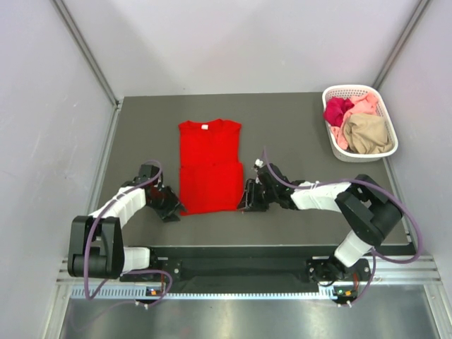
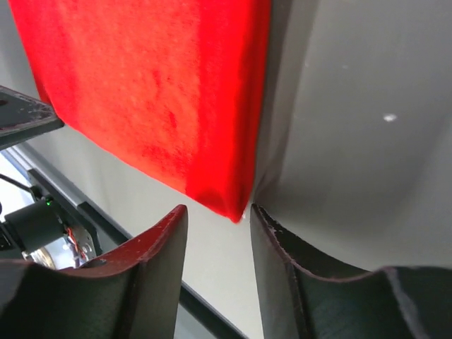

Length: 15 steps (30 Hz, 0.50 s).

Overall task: Fold and stack the t-shirts
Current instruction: Fold the tshirt

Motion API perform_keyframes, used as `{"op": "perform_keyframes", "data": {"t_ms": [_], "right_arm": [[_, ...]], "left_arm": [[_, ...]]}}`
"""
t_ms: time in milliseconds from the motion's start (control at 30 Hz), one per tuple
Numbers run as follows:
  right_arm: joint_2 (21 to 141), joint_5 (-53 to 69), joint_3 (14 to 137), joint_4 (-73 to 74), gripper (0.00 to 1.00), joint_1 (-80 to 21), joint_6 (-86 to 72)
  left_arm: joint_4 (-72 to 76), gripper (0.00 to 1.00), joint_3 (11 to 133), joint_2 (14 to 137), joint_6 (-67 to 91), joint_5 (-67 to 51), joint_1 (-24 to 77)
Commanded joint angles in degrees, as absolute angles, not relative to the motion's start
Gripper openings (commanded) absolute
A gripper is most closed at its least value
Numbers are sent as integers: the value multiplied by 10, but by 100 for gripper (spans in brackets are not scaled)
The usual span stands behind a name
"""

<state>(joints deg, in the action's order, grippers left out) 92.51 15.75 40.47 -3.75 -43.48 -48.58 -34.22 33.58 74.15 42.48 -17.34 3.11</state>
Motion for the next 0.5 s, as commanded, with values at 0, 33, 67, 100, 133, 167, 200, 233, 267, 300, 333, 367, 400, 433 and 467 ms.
{"op": "perform_keyframes", "data": {"t_ms": [0,33,67,100,133,167,200,233,267,300,333,367,400,433,467], "right_arm": [[947,147,396,-58,41,-446,-487],[947,141,395,-58,39,-446,-487],[948,138,392,-60,38,-446,-487],[947,136,390,-61,37,-446,-488],[947,133,389,-62,35,-446,-486],[947,132,390,-62,29,-446,-485],[947,130,391,-62,23,-446,-483],[947,128,389,-61,16,-446,-480],[947,127,390,-57,3,-446,-476],[946,126,389,-52,0,-445,-471],[942,121,389,-48,0,-445,-467],[940,120,389,-40,0,-445,-457],[938,117,387,-35,0,-445,-454],[932,108,385,-31,0,-445,-449],[927,102,383,-21,0,-445,-442]], "left_arm": [[-308,48,323,746,432,-171,33],[-304,48,323,747,433,-168,33],[-301,48,323,749,434,-165,33],[-301,46,323,750,435,-163,33],[-298,45,325,757,435,-162,33],[-296,43,325,761,436,-160,33],[-295,35,327,768,434,-155,33],[-294,31,329,773,433,-151,33],[-301,26,330,776,432,-149,33],[-304,17,331,781,428,-146,33],[-307,5,333,780,427,-139,33],[-308,0,333,779,426,-138,33],[-308,0,331,772,431,-136,33],[-310,0,330,767,432,-125,33],[-314,0,332,764,435,-114,39]]}}
